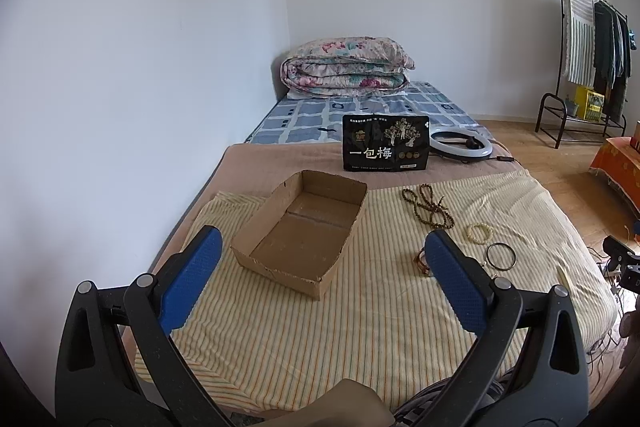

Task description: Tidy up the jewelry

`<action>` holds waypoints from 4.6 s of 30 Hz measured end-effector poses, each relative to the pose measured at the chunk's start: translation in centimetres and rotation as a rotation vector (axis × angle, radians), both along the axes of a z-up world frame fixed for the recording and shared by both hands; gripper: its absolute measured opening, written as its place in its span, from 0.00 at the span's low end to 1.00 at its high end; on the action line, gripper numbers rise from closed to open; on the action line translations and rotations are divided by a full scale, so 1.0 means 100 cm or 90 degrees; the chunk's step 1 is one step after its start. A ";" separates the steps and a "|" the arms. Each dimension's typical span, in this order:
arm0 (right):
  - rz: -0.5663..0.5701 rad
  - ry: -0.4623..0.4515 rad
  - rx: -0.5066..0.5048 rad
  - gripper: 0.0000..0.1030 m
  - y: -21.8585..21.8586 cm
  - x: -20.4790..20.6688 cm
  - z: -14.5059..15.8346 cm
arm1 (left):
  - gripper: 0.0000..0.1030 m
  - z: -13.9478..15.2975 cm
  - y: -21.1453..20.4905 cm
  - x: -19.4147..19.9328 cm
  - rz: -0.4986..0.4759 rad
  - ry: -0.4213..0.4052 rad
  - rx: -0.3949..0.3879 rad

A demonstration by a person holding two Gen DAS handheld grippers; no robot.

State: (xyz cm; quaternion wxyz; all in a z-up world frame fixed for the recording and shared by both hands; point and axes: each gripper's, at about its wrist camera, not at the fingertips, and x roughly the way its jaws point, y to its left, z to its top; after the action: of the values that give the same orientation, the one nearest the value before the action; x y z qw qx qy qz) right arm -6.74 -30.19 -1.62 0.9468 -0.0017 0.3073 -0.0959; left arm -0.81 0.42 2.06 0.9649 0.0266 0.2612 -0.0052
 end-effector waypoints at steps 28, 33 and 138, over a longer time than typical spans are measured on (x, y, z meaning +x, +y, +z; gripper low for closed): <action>-0.033 -0.003 -0.027 1.00 0.001 -0.008 0.009 | 1.00 0.011 -0.009 -0.012 0.000 -0.011 0.005; -0.035 -0.003 -0.026 1.00 -0.001 -0.010 0.009 | 1.00 0.010 -0.010 -0.012 -0.001 -0.012 0.005; 0.302 0.380 0.017 0.94 0.043 0.147 -0.197 | 0.40 -0.247 -0.142 0.226 -0.189 0.408 -0.039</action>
State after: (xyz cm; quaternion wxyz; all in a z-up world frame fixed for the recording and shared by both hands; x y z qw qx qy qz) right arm 8.01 -25.85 -21.37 0.8112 -0.0884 0.5621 0.1350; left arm 21.83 -13.74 -22.68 0.8228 0.0323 0.5439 -0.1616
